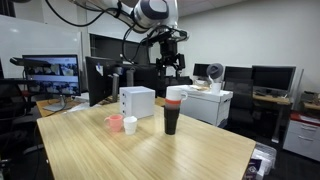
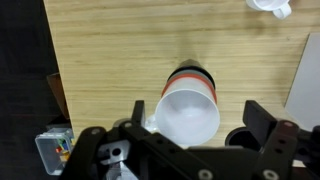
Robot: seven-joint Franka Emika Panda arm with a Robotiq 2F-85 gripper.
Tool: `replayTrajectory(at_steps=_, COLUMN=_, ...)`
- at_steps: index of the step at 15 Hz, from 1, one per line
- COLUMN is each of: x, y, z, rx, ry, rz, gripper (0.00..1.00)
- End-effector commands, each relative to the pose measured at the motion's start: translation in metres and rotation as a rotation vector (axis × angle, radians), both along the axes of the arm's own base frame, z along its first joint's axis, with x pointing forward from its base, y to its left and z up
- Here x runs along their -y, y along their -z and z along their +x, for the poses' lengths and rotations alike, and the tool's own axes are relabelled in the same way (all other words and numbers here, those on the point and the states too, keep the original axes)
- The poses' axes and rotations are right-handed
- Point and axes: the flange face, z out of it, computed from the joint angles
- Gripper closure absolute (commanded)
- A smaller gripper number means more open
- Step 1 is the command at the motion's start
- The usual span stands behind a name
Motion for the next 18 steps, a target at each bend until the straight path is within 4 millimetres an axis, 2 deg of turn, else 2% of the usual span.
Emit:
replayTrajectory(at_steps=1, x=0.007, y=0.010, z=0.014, rx=-0.019, ry=0.086, rz=0.034, gripper=0.00)
replayTrajectory(at_steps=11, x=0.008, y=0.046, z=0.041, rx=-0.039, ry=0.222, rz=0.056, gripper=0.00)
replayTrajectory(at_steps=18, x=0.012, y=0.036, z=0.037, rx=-0.044, ry=0.237, rz=0.065, gripper=0.00)
